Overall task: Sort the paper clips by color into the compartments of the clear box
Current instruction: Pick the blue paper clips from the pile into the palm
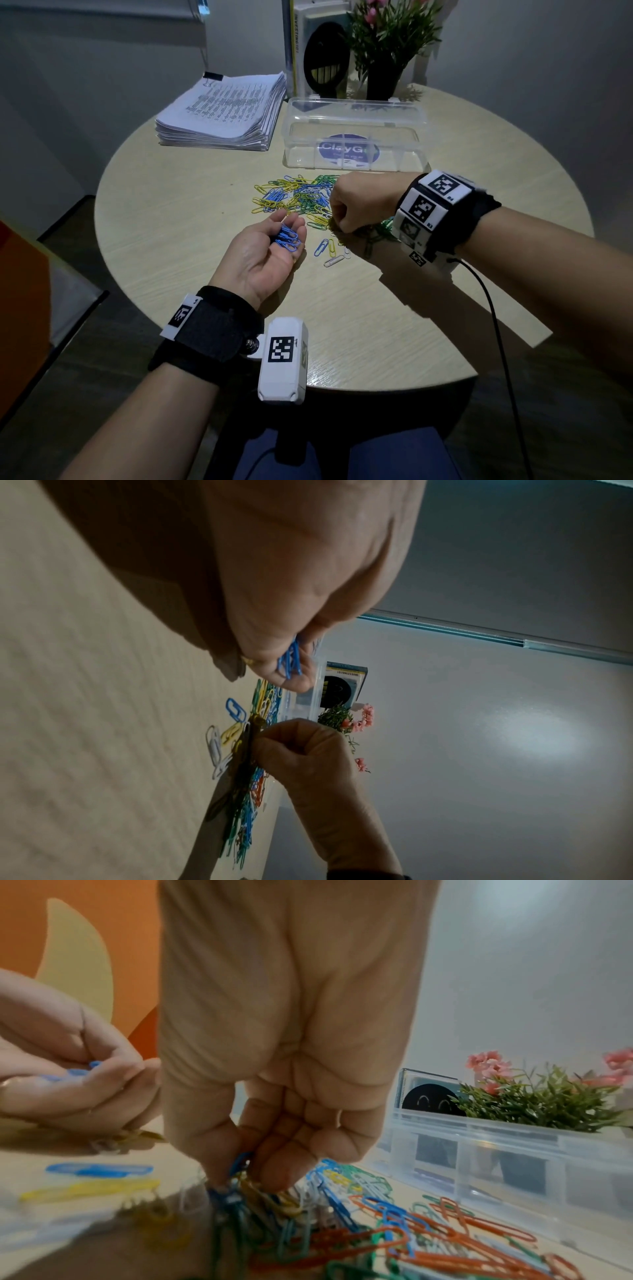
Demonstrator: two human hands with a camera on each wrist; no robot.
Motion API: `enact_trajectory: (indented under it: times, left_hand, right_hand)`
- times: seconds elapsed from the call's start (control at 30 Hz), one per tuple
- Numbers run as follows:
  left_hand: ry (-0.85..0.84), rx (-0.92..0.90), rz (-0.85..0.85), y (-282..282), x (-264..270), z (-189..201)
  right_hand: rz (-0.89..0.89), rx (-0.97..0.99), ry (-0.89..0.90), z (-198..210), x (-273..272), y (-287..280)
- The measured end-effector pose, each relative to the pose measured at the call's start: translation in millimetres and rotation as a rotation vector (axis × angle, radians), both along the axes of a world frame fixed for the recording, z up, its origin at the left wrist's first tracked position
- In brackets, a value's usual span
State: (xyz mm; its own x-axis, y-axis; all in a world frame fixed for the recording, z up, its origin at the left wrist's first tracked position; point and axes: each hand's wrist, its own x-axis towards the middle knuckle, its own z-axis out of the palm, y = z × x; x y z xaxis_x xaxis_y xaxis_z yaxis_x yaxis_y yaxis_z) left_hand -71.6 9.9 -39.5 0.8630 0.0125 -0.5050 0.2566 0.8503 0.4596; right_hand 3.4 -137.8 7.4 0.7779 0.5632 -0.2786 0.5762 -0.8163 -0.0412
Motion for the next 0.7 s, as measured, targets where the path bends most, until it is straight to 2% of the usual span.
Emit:
enact_trajectory:
  times: [0.37, 0.7]
  left_hand:
    - [0.000, -0.018, 0.007, 5, -1, 1]
    - [-0.004, -0.021, -0.002, 7, -3, -1]
  right_hand:
    - [0.035, 0.009, -0.023, -6, 2, 2]
    - [-0.065, 0.053, 0.007, 8, 10, -11]
